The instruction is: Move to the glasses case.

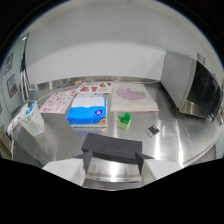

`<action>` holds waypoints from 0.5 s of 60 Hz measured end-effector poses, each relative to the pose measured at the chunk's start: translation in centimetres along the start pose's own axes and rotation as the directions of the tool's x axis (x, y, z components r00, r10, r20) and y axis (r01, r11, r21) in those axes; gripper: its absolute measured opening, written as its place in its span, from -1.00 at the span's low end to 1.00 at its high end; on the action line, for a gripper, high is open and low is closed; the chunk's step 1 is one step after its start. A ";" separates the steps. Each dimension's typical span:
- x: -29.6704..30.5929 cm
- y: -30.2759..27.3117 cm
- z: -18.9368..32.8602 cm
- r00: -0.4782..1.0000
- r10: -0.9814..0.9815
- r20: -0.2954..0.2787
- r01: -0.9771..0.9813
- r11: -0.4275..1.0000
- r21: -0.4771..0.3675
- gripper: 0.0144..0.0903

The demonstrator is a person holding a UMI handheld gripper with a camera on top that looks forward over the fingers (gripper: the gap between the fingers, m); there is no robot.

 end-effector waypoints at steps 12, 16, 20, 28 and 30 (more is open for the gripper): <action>-0.4 -0.5 2.4 1.000 0.003 -0.007 -0.003 1.000 -0.014 0.84; -0.4 -0.6 2.8 1.000 0.001 -0.010 -0.001 1.000 -0.018 0.84; -0.4 -0.6 3.1 1.000 -0.001 -0.010 0.000 1.000 -0.023 0.84; -0.5 -0.5 3.2 1.000 -0.005 -0.011 0.005 1.000 -0.023 0.84; -0.5 -0.5 3.2 1.000 -0.007 -0.010 0.007 1.000 -0.022 0.83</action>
